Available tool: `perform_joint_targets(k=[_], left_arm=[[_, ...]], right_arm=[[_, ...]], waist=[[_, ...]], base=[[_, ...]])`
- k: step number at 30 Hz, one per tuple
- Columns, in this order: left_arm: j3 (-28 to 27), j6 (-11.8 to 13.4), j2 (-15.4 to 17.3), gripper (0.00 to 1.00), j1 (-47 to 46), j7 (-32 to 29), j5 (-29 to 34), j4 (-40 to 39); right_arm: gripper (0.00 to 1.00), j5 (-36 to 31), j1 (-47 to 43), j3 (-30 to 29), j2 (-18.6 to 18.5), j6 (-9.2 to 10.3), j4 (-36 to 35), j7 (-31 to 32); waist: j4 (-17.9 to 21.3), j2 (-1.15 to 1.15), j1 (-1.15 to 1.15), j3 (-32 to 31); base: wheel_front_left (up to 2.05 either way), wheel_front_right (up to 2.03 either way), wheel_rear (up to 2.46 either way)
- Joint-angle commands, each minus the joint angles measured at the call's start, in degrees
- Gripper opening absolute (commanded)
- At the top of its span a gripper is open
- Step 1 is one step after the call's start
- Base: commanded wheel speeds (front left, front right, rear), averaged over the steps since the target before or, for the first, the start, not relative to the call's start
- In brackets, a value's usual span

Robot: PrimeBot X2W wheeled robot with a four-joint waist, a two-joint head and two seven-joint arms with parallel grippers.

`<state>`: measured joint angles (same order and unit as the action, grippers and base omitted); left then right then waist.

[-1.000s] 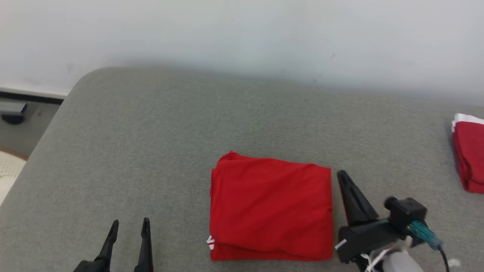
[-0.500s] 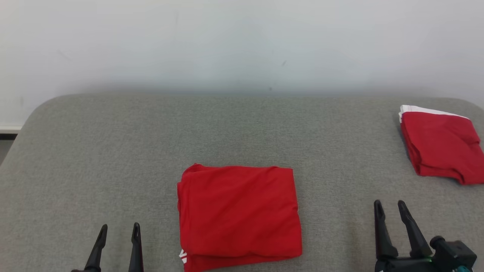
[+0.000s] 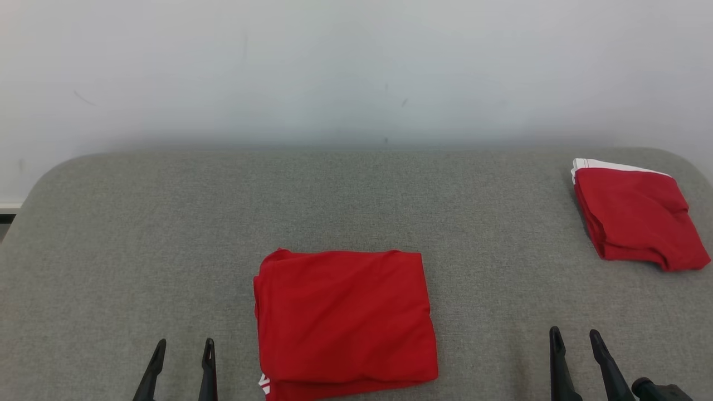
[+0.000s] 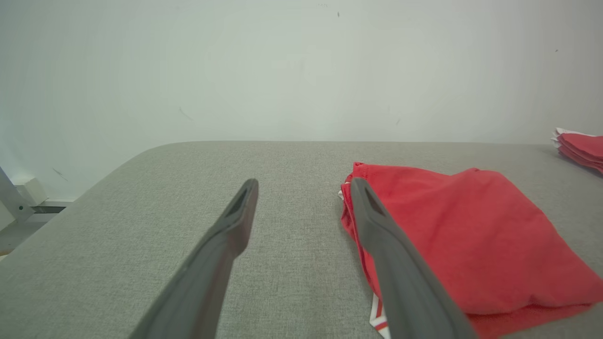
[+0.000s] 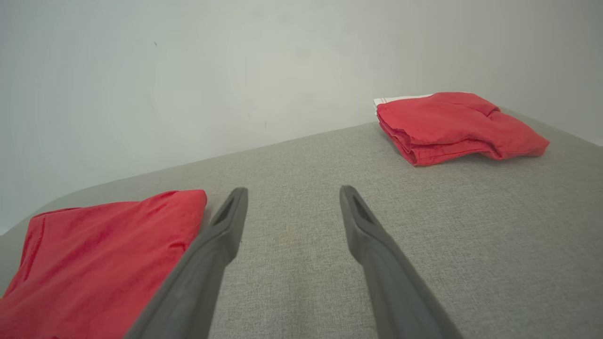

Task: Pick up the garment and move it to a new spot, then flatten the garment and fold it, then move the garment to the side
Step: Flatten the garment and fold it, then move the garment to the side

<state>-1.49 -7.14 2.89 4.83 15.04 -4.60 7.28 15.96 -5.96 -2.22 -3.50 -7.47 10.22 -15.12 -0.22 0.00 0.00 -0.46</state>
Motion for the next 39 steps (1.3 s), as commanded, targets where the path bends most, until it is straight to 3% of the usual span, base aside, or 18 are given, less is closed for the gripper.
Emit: perform_joint_targets(k=[1, 39], left_arm=[[0.19, -0.33, -0.02, 1.0, 1.18, 0.14, 0.49, -0.07], [-0.38, -0.34, -0.01, 1.0, 1.41, 0.14, 0.24, 0.7]], right_arm=[[1.0, -0.48, -0.19, 0.1, 0.17, -0.02, 0.1, 0.02], [1.0, -0.94, 0.77, 1.56, 0.68, -0.02, 1.87, 0.02]], waist=[[-0.13, 0.0, 0.0, -0.1], [-0.62, 0.0, 0.0, 0.34]], base=[[0.0, 0.0, 0.0], [0.0, 0.0, 0.0]])
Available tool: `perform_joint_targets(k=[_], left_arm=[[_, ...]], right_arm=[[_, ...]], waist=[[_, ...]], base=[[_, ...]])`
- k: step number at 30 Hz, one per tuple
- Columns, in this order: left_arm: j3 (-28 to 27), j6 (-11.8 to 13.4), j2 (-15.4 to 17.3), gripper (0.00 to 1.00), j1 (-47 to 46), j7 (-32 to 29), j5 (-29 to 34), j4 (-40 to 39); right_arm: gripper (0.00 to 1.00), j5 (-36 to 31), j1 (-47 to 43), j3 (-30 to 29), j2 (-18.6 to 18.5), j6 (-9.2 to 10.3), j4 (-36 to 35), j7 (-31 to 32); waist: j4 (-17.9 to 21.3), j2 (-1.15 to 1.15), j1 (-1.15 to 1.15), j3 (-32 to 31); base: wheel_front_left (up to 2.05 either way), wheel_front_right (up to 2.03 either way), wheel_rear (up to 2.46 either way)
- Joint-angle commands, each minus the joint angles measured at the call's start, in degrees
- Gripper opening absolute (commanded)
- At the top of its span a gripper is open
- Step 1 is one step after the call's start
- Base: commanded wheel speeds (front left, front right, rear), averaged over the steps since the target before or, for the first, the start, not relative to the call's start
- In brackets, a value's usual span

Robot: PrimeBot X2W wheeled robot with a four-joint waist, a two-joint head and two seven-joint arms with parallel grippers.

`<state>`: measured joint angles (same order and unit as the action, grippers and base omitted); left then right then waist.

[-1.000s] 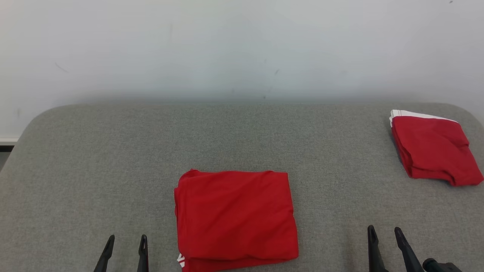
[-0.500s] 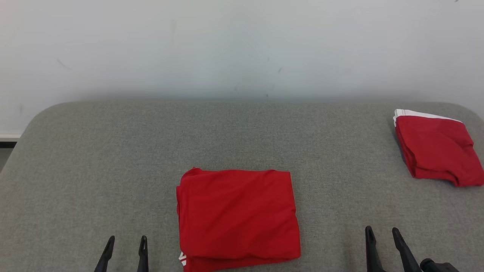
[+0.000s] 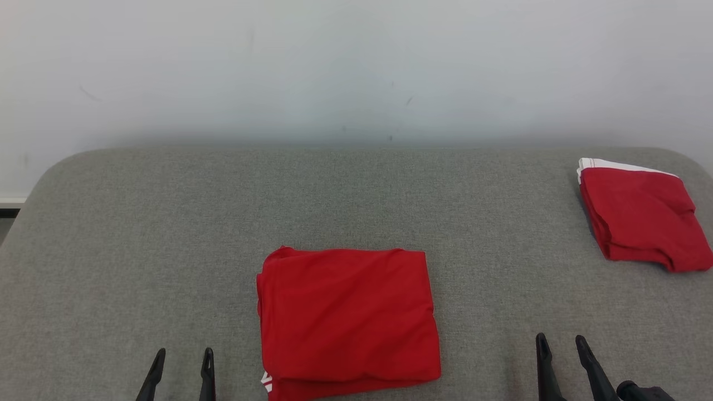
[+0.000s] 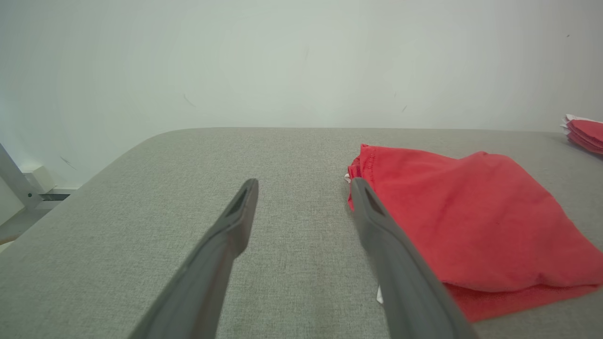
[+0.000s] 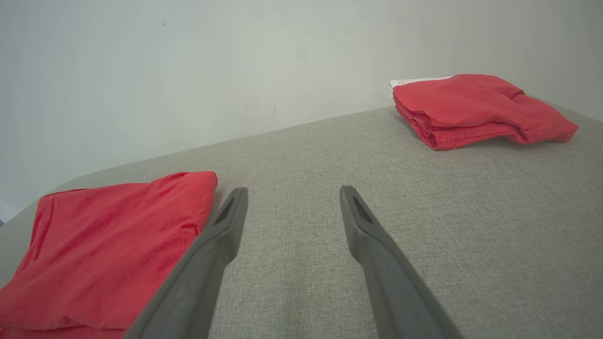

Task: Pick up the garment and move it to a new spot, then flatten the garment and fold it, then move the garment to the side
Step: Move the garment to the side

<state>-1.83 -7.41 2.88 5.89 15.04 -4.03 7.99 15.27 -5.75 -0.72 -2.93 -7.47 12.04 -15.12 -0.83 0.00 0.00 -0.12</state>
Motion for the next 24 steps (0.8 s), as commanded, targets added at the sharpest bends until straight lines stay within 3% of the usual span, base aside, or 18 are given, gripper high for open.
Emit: perform_joint_targets(k=[1, 14, 24], left_arm=[[-0.03, -0.07, -0.01, 1.0, 0.29, 0.14, -0.34, 0.0], [-0.16, -0.08, -0.01, 1.0, -0.01, 0.14, -0.6, 0.24], [2.01, 0.24, 0.0, 1.0, -1.23, 0.14, -1.15, 0.7]], right_arm=[[1.0, -0.27, 0.57, 0.02, 0.11, -0.02, 0.06, 0.02], [1.0, -0.12, 1.33, 1.26, 0.14, -0.02, 1.2, 0.02], [1.0, 1.1, 13.41, 10.45, -0.71, -0.02, 14.58, 0.02]], waist=[[0.0, 0.0, 0.0, 0.01], [-0.11, 0.0, 0.0, 0.19], [-3.26, 0.0, 0.0, 0.95]], base=[[0.0, 0.0, 0.0], [0.0, 0.0, 0.0], [0.0, 0.0, 0.0]])
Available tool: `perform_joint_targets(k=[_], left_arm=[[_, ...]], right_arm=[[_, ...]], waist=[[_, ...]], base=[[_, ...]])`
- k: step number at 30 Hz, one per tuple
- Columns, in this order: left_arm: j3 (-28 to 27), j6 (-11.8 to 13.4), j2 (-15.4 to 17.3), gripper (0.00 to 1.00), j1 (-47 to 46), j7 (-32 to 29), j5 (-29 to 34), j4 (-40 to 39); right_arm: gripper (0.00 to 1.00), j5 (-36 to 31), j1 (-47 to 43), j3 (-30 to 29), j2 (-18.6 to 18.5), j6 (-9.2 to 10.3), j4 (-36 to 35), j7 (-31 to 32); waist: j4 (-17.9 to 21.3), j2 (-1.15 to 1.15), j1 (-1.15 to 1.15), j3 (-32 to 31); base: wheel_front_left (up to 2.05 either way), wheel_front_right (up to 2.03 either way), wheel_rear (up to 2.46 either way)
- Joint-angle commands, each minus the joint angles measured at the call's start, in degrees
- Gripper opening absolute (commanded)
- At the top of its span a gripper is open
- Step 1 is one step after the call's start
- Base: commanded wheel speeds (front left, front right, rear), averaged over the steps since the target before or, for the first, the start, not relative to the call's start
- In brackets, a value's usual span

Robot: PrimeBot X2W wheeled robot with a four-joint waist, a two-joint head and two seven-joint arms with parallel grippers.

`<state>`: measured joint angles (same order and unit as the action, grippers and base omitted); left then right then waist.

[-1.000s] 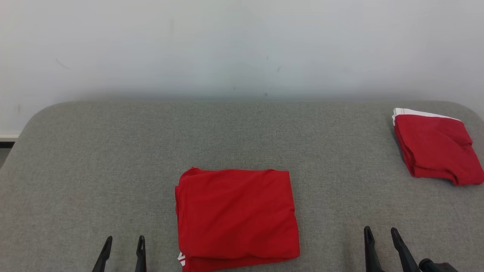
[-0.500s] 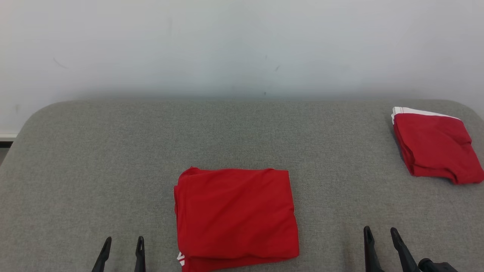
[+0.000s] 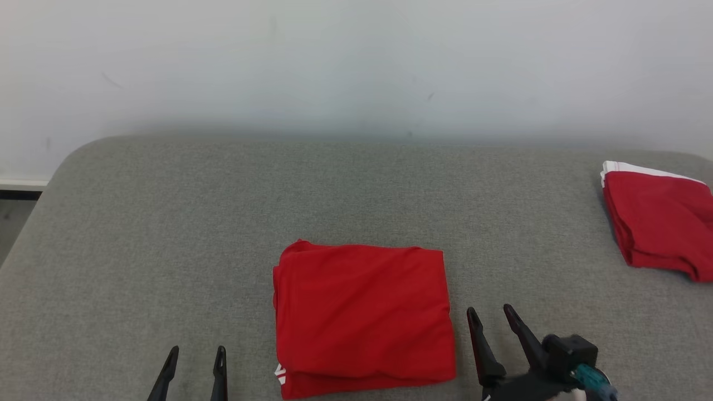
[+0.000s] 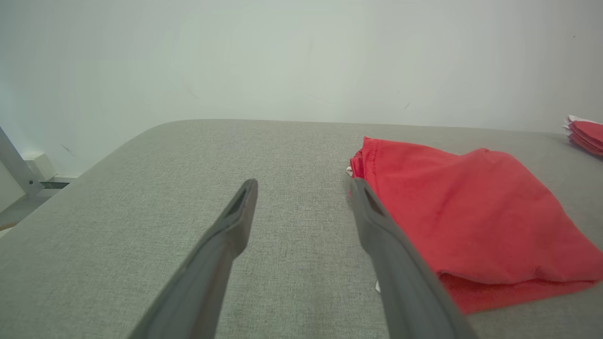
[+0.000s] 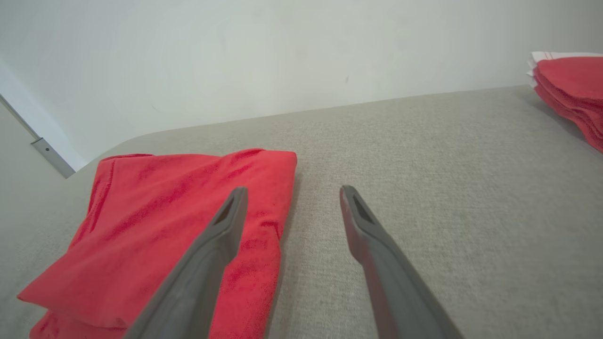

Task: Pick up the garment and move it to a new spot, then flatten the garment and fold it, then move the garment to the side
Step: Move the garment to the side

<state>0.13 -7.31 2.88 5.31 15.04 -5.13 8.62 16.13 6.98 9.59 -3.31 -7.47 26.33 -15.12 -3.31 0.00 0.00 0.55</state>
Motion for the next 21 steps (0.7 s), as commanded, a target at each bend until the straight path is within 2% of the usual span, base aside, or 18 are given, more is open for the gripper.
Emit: perform_joint_targets(k=[1, 6, 13, 19, 21], left_arm=[[0.34, 0.21, 0.0, 1.0, -0.72, 0.14, -0.15, 0.11], [1.23, 0.36, 0.0, 1.0, -0.87, 0.14, -0.47, 0.51], [2.07, 0.31, 0.0, 1.0, -2.03, 0.14, -0.76, 1.1], [1.88, 0.25, -0.01, 1.0, -1.68, 0.14, -0.96, 1.18], [1.92, 0.22, -0.01, 1.0, -1.71, 0.14, -0.96, 1.29]], right_arm=[[1.0, 0.4, 2.45, 1.0, -0.33, -0.02, 2.55, 0.03], [1.0, 1.44, 11.53, 3.01, -0.11, -0.02, 14.65, 0.62], [1.0, 3.24, 20.1, 1.58, 0.16, -0.02, 31.06, 3.05], [1.0, 6.62, 21.81, 3.64, 0.46, -0.02, 36.48, 3.76], [1.0, 9.27, 21.19, 6.46, 0.55, -0.03, 37.33, 5.99]], waist=[[-1.24, 0.0, 0.0, 0.51], [-3.33, 0.0, 0.0, 1.25], [-6.48, 0.0, 0.0, 1.78], [-7.5, 0.0, 0.0, 1.82], [-7.71, 0.0, 0.0, 1.83]], base=[[0.0, 0.0, 0.0], [0.0, 0.0, 0.0], [0.0, 0.0, 0.0], [0.0, 0.0, 0.0], [0.0, 0.0, 0.0]])
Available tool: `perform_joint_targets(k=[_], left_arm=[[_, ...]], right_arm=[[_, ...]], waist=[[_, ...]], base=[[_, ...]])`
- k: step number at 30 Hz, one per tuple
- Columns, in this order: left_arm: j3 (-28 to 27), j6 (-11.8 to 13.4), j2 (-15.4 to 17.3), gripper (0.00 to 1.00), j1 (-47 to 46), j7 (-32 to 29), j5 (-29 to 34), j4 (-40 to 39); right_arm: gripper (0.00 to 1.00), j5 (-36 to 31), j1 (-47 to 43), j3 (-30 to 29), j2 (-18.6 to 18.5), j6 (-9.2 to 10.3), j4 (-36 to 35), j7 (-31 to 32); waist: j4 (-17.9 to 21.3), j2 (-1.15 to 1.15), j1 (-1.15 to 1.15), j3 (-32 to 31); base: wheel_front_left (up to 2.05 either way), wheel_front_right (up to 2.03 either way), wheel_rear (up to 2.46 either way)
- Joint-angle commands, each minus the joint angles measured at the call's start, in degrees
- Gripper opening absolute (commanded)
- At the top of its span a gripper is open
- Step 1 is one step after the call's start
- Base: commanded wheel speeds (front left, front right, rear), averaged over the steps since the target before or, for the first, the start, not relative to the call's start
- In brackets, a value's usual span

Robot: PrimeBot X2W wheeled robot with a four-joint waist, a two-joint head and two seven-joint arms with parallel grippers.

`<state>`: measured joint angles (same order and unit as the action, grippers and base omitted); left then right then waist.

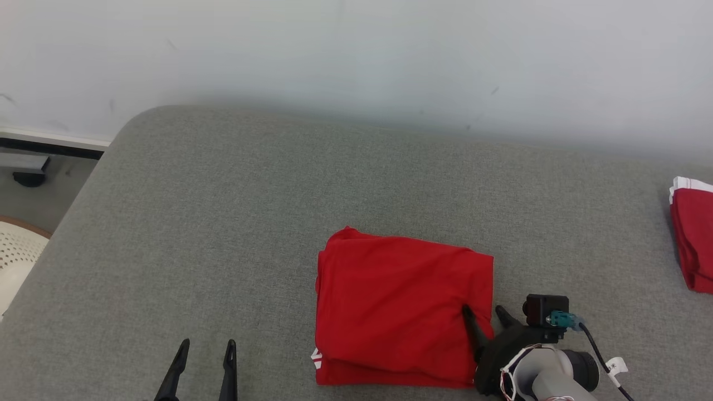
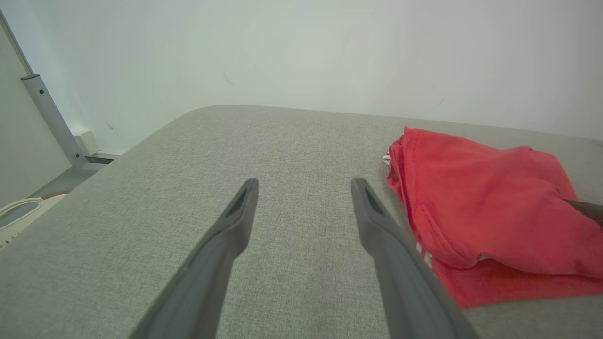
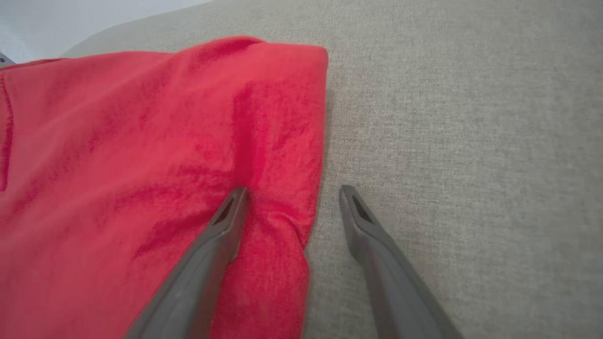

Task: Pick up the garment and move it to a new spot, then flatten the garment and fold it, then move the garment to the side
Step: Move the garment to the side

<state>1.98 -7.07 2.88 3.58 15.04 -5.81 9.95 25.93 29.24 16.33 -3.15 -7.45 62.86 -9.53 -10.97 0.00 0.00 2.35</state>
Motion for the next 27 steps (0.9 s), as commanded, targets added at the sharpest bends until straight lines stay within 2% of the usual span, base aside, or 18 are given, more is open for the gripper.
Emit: perform_joint_targets(k=[1, 2, 3, 4, 9, 12, 19, 27], left_arm=[[0.07, -0.04, 0.0, 1.0, 0.02, 0.14, -0.34, 0.01], [0.08, -0.06, 0.0, 1.0, 0.02, 0.14, -0.4, 0.08], [0.07, -0.07, -0.01, 1.0, 0.02, 0.14, -0.41, 0.07], [0.01, -0.08, 0.0, 1.0, 0.03, 0.14, -0.4, 0.03], [-0.44, 0.17, -0.01, 1.0, -0.44, 0.14, -0.74, -0.26], [-0.72, 0.37, 0.0, 1.0, -0.79, 0.14, -1.03, -0.51], [-0.71, 0.56, 0.0, 1.0, -1.86, 0.14, -2.16, -0.98], [-0.35, 0.52, 0.01, 1.0, -5.43, 0.14, -1.93, -1.94]], right_arm=[[0.77, 1.34, -1.5, 0.98, 0.51, -0.04, 0.45, 0.92], [0.47, 2.91, -1.89, 2.31, 0.59, -0.04, 0.11, 1.39], [0.11, 4.16, -2.12, 3.53, 0.62, -0.09, -0.22, 1.5], [0.0, 5.2, -2.1, 4.43, 0.62, -0.09, -0.51, 0.85], [0.0, 6.34, 0.97, 6.56, 0.15, -0.08, 0.51, -2.32], [0.0, 6.66, 3.29, 7.63, -1.35, -0.08, -0.67, -3.86], [0.0, 6.15, 9.78, 11.02, -7.86, -0.03, -3.21, -4.82], [0.0, 6.36, 18.62, 16.36, -17.24, -0.03, -4.71, -0.38]], waist=[[-0.1, 0.0, 0.0, 0.0], [-0.13, 0.0, 0.0, -0.01], [-0.1, 0.0, 0.0, 0.02], [0.02, 0.0, 0.0, 0.07], [1.21, 0.0, 0.0, 0.53], [2.7, 0.0, 0.0, 1.0], [7.44, 0.0, 0.0, 3.04], [11.52, 0.0, 0.0, 7.51]], base=[[0.0, 0.0, 0.0], [0.0, 0.0, 0.0], [0.0, 0.0, 0.0], [0.0, 0.0, 0.0], [0.0, 0.0, 0.0], [0.0, 0.0, 0.0], [0.0, 0.0, 0.0], [0.0, 0.0, 0.0]])
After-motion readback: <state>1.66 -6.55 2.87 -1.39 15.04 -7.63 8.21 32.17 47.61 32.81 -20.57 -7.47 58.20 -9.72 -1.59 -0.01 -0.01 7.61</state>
